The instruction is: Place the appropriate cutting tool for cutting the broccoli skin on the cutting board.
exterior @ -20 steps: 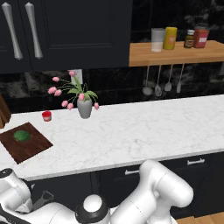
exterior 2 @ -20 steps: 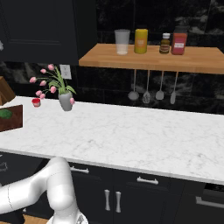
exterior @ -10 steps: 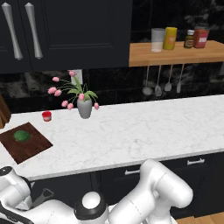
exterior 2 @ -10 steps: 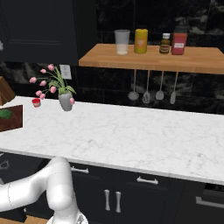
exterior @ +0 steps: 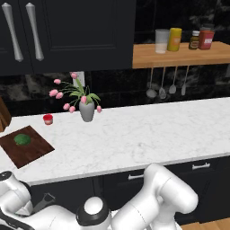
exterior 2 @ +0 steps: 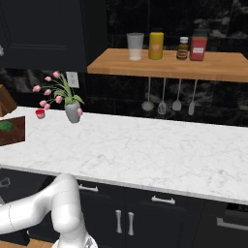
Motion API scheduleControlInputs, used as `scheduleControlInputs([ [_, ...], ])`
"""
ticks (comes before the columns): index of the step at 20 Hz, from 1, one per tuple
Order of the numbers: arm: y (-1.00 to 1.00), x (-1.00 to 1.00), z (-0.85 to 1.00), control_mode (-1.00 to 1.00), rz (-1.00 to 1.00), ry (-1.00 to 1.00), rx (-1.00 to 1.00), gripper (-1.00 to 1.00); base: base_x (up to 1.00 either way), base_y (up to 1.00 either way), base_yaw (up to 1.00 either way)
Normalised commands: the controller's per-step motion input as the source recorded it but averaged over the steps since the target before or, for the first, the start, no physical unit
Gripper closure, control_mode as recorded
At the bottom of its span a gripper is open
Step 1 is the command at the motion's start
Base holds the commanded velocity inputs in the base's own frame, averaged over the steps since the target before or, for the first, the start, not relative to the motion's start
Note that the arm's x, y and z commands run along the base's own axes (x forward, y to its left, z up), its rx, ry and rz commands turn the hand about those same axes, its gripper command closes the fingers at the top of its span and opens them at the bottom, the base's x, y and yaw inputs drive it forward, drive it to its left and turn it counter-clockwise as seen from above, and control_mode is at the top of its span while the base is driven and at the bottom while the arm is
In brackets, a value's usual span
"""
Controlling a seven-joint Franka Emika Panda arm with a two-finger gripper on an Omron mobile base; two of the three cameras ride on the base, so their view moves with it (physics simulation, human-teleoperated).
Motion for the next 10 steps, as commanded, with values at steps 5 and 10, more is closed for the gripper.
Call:
scheduleControlInputs([
  [5, 0.03, -0.18, -0.04, -1.0, 0.0, 0.01, 0.01, 1.0, 0.0, 0.0, 0.0],
  [10, 0.01, -0.28, 0.07, -1.0, 0.0, 0.03, 0.06, 1.0, 0.0, 0.0, 0.0],
])
